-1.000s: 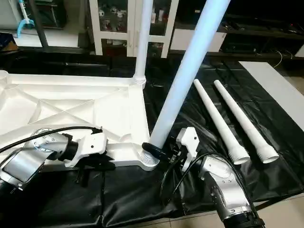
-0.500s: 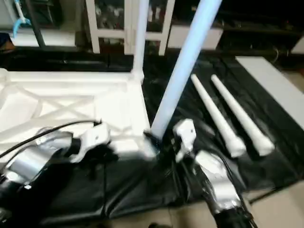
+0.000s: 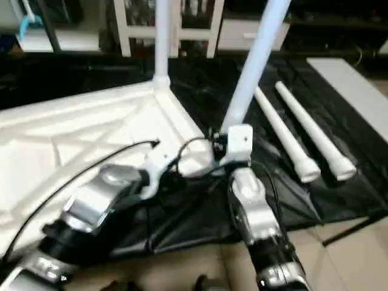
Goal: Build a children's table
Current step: Insert table leg to table base
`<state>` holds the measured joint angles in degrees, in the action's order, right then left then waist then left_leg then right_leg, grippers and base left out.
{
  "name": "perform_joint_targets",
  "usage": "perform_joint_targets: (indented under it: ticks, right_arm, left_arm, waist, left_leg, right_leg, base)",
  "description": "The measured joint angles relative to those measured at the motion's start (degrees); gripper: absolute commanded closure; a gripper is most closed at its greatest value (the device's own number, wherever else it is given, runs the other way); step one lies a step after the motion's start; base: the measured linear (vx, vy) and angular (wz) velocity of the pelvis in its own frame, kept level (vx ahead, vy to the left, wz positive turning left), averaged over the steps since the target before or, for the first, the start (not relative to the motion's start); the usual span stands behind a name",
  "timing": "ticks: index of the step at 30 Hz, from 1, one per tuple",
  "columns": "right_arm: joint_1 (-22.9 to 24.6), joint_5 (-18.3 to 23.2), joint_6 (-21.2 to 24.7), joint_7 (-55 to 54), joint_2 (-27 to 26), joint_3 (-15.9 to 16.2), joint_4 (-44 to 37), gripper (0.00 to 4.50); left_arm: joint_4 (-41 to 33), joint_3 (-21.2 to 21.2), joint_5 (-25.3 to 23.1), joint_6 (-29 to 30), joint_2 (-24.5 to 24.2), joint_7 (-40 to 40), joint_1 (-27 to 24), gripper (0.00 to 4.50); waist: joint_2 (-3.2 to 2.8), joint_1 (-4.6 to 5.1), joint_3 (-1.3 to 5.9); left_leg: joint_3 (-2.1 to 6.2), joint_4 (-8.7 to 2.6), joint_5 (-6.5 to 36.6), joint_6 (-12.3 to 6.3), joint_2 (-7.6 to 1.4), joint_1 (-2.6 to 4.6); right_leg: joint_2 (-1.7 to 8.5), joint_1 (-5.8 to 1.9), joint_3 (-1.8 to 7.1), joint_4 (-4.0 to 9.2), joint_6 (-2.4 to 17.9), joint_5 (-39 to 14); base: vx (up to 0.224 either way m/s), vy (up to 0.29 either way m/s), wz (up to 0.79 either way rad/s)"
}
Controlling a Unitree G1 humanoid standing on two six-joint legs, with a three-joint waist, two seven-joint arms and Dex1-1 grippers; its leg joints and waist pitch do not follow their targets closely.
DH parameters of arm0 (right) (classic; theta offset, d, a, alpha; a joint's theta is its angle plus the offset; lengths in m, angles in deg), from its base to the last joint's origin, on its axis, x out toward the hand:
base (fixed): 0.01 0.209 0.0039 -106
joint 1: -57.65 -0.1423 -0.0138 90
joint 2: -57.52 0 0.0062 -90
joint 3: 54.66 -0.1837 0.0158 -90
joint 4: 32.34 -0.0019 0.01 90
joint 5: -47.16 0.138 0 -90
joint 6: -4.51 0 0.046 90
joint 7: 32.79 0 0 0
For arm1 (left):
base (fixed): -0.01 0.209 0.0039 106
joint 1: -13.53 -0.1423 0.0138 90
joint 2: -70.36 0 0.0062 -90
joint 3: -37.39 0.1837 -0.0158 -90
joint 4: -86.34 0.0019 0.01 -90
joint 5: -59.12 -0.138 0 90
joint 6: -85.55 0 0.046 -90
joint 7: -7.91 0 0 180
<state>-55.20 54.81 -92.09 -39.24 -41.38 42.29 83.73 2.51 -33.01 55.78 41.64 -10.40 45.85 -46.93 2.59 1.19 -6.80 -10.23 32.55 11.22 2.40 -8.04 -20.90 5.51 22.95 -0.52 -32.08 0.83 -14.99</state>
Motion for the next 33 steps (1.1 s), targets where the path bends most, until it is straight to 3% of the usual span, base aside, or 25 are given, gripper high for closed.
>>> perform_joint_targets:
  ticks: [3, 5, 12, 19, 22, 26, 33]
  right_arm:
    - [-0.8, -1.29, -1.18, -3.44, -0.55, 0.0, 1.2, 2.52]
    - [-1.37, -1.55, -1.83, -4.13, -0.62, 0.0, 1.87, 2.5]
    - [-1.67, -1.31, -5.26, -3.85, -1.17, -0.69, 3.51, 2.5]
    - [-1.15, 1.27, -8.94, 5.06, -0.91, -2.03, 4.43, 2.5]
    - [-0.18, 1.92, -10.24, 7.41, -0.46, -1.96, 3.8, 1.81]
    - [2.05, 1.86, -10.52, 11.0, 0.13, -0.54, 3.7, 1.47]
    - [4.31, 3.28, -10.43, 16.54, 0.38, -1.18, 4.25, 0.88]
  left_arm:
    - [0.03, 0.02, 0.2, 0.23, 0.25, -0.7, 0.39, 4.5]
    - [0.03, 0.01, 0.54, 0.45, 0.36, -1.03, 0.65, 4.5]
    - [-0.24, 0.02, 1.12, 1.01, 0.2, -1.35, 1.13, 4.5]
    - [-1.04, 1.14, 1.92, -1.88, -3.33, 1.29, 1.04, 4.5]
    - [-1.12, 1.2, 2.28, -3.03, -4.58, 2.45, 1.02, 4.5]
    - [-1.31, 1.14, 1.97, -4.78, -5.7, 2.37, 1.02, 4.5]
    - [-1.45, 0.71, 1.98, -6.9, -6.89, 1.81, 1.06, 4.5]
  waist:
    - [-0.02, -0.01, 0.02]
    - [-0.01, 0.04, 0.01]
    - [0.09, 0.0, 0.14]
    - [0.2, 0.04, 0.18]
    - [0.2, -0.03, 0.17]
    - [0.21, 0.03, 0.22]
    - [0.27, 0.13, 0.28]
  left_leg:
    - [-0.7, 0.13, -0.93, -1.52, 0.04, -0.27]
    - [-1.19, 0.03, -0.92, -1.52, 0.04, -0.33]
    - [-1.28, 0.09, -0.93, -1.53, -0.02, -0.95]
    - [-1.29, 0.16, -0.95, -1.5, -0.36, -1.21]
    - [-1.29, 0.16, -0.95, -1.48, -0.44, -1.31]
    - [-1.39, 0.31, -0.99, -1.42, -0.59, -1.63]
    - [-1.46, 1.18, -1.0, -1.43, -0.94, -2.28]
  right_leg:
    - [0.1, 0.22, 0.57, 0.07, -0.18, 2.14]
    - [0.07, 0.52, 1.14, 0.04, -0.51, 2.37]
    - [0.0, 1.01, 1.34, 0.05, -1.49, 3.56]
    - [-0.18, 1.26, 1.19, 0.02, -1.73, 4.94]
    - [-0.2, 1.35, 1.16, -0.04, -2.12, 5.43]
    - [-0.22, 1.64, 1.11, -0.06, -2.01, 6.25]
    - [-0.27, 2.13, 0.97, -0.33, -1.75, 7.09]
  base:
    - [0.0, 0.0, 0.0]
    - [0.0, 0.0, 0.0]
    - [0.0, 0.0, 0.0]
    - [0.0, 0.0, 0.0]
    - [0.0, 0.0, 0.0]
    - [0.0, 0.0, 0.0]
    - [0.0, 0.0, 0.0]
